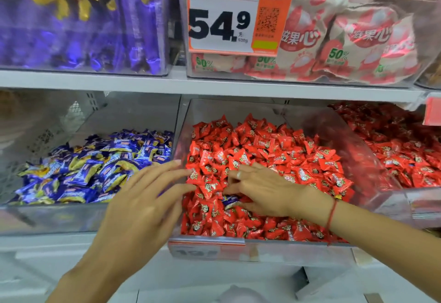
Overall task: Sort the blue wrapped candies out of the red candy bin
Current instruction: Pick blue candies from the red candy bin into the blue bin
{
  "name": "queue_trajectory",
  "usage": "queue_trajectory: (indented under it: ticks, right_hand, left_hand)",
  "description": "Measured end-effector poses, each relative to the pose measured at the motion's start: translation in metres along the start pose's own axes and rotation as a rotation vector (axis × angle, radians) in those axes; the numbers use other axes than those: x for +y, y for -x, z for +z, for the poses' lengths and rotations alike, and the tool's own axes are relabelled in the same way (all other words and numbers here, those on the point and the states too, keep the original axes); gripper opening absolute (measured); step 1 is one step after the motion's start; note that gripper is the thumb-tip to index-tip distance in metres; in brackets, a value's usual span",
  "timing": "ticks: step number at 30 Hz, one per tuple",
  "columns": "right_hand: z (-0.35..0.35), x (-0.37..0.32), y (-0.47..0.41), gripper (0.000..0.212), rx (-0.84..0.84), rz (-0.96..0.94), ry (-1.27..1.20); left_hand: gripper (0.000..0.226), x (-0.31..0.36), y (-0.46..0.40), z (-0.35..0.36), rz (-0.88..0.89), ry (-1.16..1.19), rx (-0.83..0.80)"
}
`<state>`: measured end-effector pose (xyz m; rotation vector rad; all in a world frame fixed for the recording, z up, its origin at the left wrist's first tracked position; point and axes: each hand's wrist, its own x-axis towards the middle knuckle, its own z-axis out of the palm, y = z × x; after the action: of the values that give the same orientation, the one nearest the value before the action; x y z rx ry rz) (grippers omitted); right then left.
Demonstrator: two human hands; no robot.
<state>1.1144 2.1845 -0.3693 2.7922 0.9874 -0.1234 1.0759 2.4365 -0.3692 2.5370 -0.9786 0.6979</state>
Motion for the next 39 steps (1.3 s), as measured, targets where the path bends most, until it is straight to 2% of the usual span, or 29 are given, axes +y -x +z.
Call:
queue_trajectory:
  ticks: [4, 7, 11, 16, 21, 24, 26, 29, 32, 34, 39]
  right_hand:
    - [0.001, -0.003, -0.005, 0.050, -0.007, 0.036, 0.053]
    - [0.003, -0.006, -0.007, 0.040, 0.032, 0.068, 0.033]
    - [-0.004, -0.002, -0.003, 0.029, 0.011, 0.066, -0.092]
    - [-0.007, 0.002, 0.023, 0.022, 0.074, 0.125, -0.447]
    - [-0.023, -0.012, 0.040, 0.009, 0.144, 0.248, -0.935]
    - [-0.036, -0.024, 0.040, 0.017, 0.140, 0.265, -1.215]
    - [-0.044, -0.030, 0.038, 0.020, 0.141, 0.248, -1.319]
    - [-0.050, -0.033, 0.033, 0.016, 0.183, 0.259, -1.325]
    - [-0.052, -0.025, 0.032, 0.023, 0.239, 0.312, -1.260]
    - [-0.054, -0.019, 0.034, 0.025, 0.264, 0.354, -1.259]
    - [-0.055, -0.018, 0.034, 0.017, 0.244, 0.404, -1.351]
  left_hand:
    - [0.029, 0.002, 0.002, 0.009, -0.067, 0.174, 0.083]
    - [0.026, 0.007, 0.002, 0.011, -0.112, 0.285, 0.161]
    - [0.025, 0.010, 0.004, 0.013, -0.119, 0.316, 0.182]
    - [0.024, 0.012, 0.002, 0.011, -0.144, 0.387, 0.220]
    - [0.031, 0.023, -0.008, 0.008, -0.211, 0.379, 0.178]
    - [0.040, 0.029, -0.014, 0.009, -0.194, 0.381, 0.132]
    - [0.038, 0.031, -0.017, 0.009, -0.200, 0.420, 0.154]
    - [0.027, 0.030, -0.018, 0.006, -0.238, 0.462, 0.266]
    - [0.019, 0.028, -0.013, 0.001, -0.286, 0.517, 0.343]
    - [0.014, 0.027, -0.012, -0.004, -0.380, 0.648, 0.357]
    - [0.020, 0.030, -0.019, -0.012, -0.636, 0.984, 0.465]
